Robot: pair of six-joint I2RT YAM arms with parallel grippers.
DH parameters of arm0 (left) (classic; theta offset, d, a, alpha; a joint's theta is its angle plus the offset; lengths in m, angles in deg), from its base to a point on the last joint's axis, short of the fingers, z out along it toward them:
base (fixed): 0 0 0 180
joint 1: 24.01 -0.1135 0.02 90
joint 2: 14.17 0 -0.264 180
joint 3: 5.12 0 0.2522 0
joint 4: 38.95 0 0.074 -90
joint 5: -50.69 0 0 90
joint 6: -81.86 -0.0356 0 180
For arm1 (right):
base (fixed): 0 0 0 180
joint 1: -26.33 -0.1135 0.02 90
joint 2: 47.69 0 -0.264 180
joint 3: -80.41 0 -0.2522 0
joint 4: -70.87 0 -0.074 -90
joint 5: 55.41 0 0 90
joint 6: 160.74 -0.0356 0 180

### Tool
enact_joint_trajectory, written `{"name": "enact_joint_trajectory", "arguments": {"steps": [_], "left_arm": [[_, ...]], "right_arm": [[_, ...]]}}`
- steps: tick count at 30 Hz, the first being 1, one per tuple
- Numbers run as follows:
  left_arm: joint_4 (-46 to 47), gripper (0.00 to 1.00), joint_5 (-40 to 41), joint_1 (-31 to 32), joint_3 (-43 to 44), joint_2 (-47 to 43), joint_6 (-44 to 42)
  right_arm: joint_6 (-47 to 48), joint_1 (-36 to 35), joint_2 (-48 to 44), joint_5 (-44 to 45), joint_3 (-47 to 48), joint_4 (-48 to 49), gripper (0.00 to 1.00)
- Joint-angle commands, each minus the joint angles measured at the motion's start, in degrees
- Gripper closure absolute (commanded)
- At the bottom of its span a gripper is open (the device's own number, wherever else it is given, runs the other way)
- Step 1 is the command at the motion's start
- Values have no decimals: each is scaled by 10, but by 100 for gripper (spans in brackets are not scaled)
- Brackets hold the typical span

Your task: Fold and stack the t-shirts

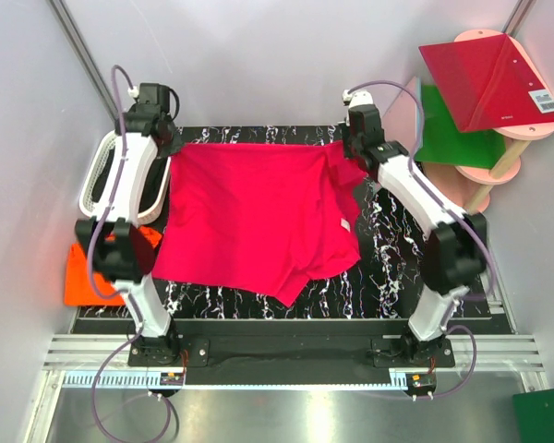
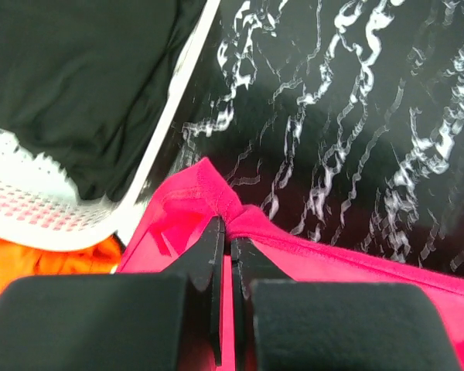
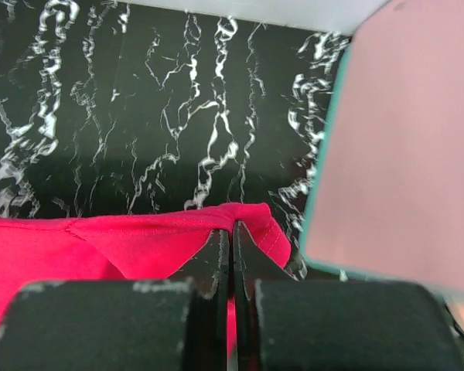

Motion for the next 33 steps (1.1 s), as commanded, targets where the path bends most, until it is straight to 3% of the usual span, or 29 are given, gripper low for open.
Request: {"name": "enact_joint_trajectory", "arguments": {"steps": [1, 8, 14, 20, 28, 33], "left_arm": [[5, 100, 9, -14, 102, 112, -16], [-12, 100, -10, -30, 226, 234, 7], [16, 100, -29, -45, 241, 168, 43], [20, 100, -44, -43, 200, 24, 58], [31, 100, -27, -34, -66, -278, 39], [10, 100, 10, 40, -164, -456, 16]], "right_arm": [[-25, 28, 120, -84, 140, 8, 100], [-95, 77, 276, -134, 311, -41, 100], [-98, 84, 233, -186, 379, -62, 100], [-89, 66, 104, -216, 405, -132, 100], [-30, -4, -166, -150, 269, -181, 100], [-51, -41, -307, -138, 193, -211, 100]]}}
